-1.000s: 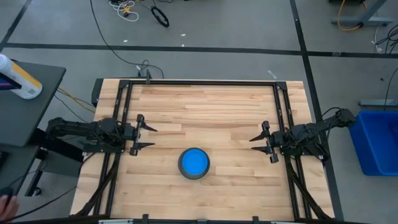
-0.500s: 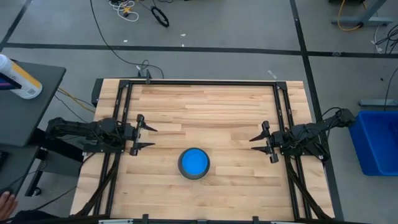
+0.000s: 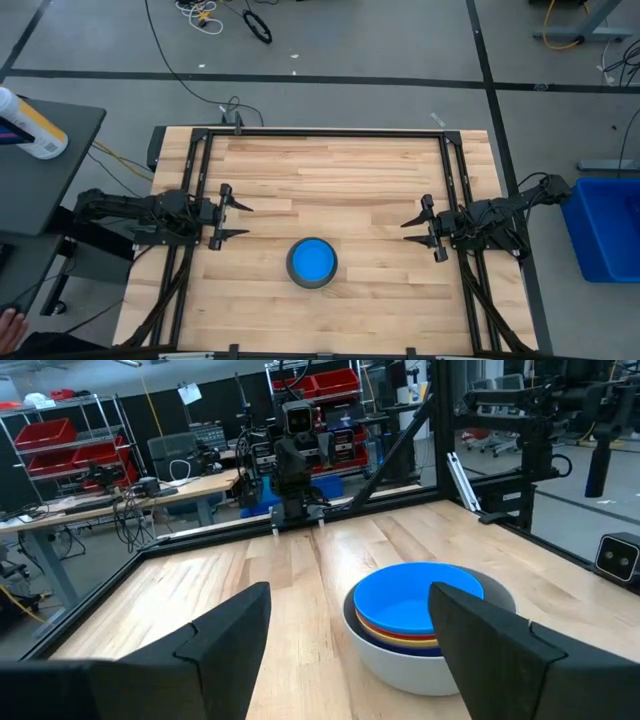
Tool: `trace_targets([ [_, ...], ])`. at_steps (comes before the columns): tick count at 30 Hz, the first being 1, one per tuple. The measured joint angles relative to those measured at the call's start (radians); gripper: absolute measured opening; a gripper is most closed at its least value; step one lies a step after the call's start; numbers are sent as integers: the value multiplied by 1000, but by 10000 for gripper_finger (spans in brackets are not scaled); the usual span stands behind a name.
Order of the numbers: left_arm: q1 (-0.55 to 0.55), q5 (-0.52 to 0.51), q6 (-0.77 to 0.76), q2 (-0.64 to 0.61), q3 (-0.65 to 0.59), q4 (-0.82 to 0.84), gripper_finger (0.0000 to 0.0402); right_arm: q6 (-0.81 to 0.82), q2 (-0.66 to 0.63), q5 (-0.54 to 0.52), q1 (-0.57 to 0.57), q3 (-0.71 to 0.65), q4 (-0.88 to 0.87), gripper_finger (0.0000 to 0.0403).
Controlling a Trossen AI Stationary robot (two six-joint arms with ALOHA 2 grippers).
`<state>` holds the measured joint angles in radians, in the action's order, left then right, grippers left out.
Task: Nest bowls inside each other
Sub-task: Return to Home Position
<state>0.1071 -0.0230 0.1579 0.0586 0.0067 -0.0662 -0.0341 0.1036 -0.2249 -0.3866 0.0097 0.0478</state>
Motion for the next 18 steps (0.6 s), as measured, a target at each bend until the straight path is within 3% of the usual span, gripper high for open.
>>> trace_targets([
  [18,0,0,0,0,0,0,277,0,0,0,0,0,0,166],
])
